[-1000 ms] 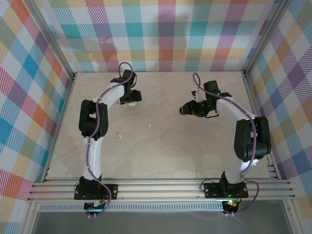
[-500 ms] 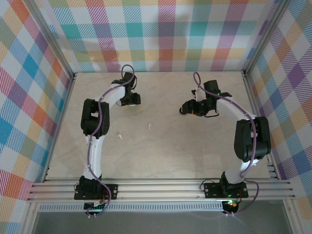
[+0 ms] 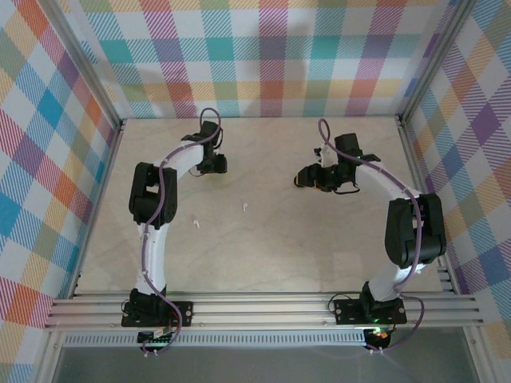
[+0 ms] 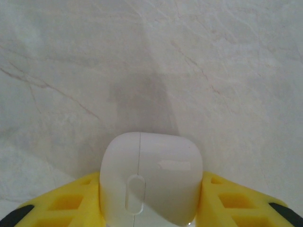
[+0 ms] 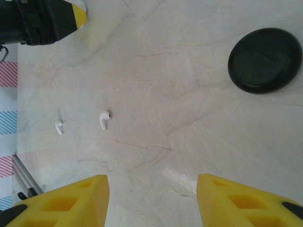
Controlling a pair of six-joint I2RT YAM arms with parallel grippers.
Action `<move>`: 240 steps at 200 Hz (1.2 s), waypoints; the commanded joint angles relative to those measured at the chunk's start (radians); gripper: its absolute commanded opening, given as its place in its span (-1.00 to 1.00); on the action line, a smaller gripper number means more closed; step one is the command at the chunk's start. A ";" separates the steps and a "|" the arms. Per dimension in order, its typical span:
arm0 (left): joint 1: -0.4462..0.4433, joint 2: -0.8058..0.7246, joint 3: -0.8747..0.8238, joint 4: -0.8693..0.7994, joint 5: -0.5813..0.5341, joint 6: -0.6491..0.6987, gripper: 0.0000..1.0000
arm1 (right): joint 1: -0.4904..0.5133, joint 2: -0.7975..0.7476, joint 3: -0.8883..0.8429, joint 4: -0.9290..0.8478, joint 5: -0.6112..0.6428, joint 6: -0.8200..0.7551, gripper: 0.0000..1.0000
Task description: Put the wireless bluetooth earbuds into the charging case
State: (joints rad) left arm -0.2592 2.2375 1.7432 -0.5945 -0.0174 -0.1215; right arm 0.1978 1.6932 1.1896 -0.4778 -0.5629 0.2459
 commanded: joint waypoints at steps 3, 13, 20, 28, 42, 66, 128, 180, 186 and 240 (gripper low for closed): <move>0.000 -0.117 -0.102 0.032 0.090 0.037 -0.34 | 0.006 -0.032 -0.009 0.050 -0.090 0.067 0.04; -0.007 -0.165 -0.145 0.053 0.127 0.057 -0.35 | 0.005 -0.036 -0.010 0.058 -0.120 0.086 0.03; -0.011 -0.200 -0.172 0.065 0.155 0.080 -0.36 | 0.006 -0.041 -0.015 0.068 -0.140 0.098 0.03; -0.019 -0.240 -0.201 0.075 0.198 0.106 -0.36 | 0.006 -0.051 -0.025 0.084 -0.163 0.118 0.03; -0.040 -0.314 -0.258 0.084 0.273 0.166 -0.37 | 0.007 -0.072 -0.044 0.115 -0.207 0.158 0.03; -0.116 -0.456 -0.357 0.078 0.339 0.304 -0.40 | 0.024 -0.105 -0.052 0.115 -0.280 0.187 0.02; -0.259 -0.823 -0.639 0.214 0.391 0.496 -0.51 | 0.141 -0.194 0.007 -0.042 -0.312 0.165 0.02; -0.338 -1.074 -0.805 0.285 0.406 0.595 -0.57 | 0.231 -0.277 0.021 -0.037 -0.353 0.204 0.04; -0.344 -1.091 -0.811 0.281 0.409 0.604 -0.58 | 0.246 -0.276 0.028 -0.043 -0.353 0.203 0.03; -0.391 -1.156 -0.803 0.239 0.422 0.627 -0.59 | 0.352 -0.230 0.086 -0.052 -0.300 0.211 0.01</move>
State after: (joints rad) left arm -0.6273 1.0969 0.9363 -0.3523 0.3779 0.4713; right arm 0.5213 1.4357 1.2308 -0.5125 -0.8726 0.4419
